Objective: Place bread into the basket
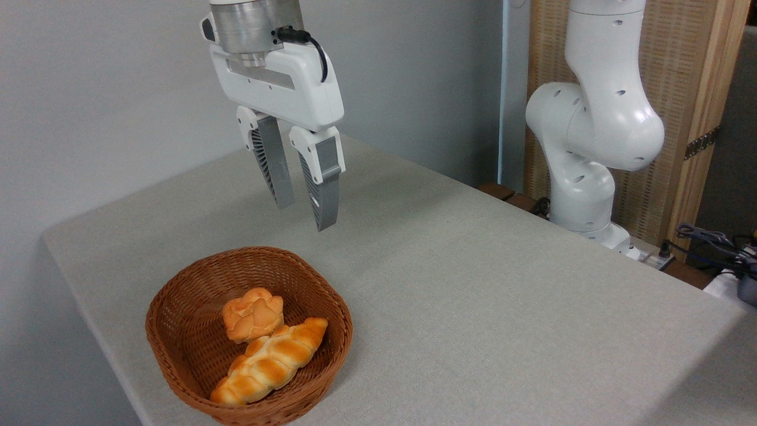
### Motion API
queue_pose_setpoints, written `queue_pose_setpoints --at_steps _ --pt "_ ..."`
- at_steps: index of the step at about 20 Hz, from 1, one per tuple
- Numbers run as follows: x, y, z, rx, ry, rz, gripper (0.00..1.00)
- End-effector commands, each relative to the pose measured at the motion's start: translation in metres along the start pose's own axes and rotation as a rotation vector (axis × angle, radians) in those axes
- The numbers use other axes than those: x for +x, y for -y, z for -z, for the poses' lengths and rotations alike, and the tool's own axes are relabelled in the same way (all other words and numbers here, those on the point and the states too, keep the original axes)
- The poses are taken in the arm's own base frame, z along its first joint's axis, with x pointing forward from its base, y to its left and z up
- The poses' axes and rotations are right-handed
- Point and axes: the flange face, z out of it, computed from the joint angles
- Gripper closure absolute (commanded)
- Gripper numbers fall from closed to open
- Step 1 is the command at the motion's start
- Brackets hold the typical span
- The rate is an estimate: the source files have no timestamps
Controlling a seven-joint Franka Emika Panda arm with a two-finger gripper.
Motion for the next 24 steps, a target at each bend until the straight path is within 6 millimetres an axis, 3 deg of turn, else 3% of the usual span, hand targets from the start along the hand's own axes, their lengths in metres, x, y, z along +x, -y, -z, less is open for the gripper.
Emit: queue_pose_setpoints --at_steps 1,4,24 --pt "-0.0119 0.0147 0.0034 -0.021 0.005 0.044 0.0" --pt "-0.0189 0.023 0.0022 -0.025 0.005 0.064 0.0" --pt "-0.0198 0.024 0.0022 -0.041 -0.008 0.072 0.0"
